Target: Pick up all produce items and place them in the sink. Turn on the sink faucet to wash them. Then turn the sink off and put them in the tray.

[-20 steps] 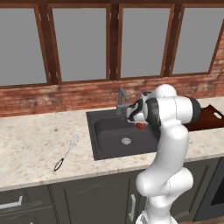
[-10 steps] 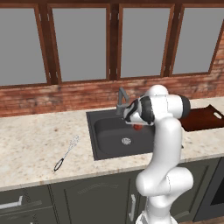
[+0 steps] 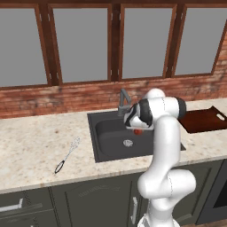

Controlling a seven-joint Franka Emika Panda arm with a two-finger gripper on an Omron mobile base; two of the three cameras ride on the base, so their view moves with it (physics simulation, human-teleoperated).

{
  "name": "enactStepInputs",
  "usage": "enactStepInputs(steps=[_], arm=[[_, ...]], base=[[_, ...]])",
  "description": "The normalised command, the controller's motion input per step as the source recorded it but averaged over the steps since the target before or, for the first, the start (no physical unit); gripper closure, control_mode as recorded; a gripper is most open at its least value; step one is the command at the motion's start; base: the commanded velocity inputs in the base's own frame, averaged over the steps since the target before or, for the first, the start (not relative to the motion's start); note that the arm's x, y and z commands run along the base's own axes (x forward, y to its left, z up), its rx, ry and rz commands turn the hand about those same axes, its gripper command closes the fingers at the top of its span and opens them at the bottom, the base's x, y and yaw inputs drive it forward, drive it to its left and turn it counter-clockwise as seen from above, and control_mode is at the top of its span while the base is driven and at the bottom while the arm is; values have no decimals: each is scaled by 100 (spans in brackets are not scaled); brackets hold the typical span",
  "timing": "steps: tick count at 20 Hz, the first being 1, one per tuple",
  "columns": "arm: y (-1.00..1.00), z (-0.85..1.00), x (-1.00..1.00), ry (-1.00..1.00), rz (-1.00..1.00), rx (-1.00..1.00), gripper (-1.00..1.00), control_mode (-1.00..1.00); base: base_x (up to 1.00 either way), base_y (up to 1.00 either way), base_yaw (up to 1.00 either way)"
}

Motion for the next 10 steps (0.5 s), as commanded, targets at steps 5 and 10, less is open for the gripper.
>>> enactStepInputs(steps=[5, 10], arm=[[0, -35, 15, 0, 1, 0, 100, -100], [0, -27, 25, 0, 1, 0, -100, -100]], base=[[0, 0, 0], [0, 0, 0]])
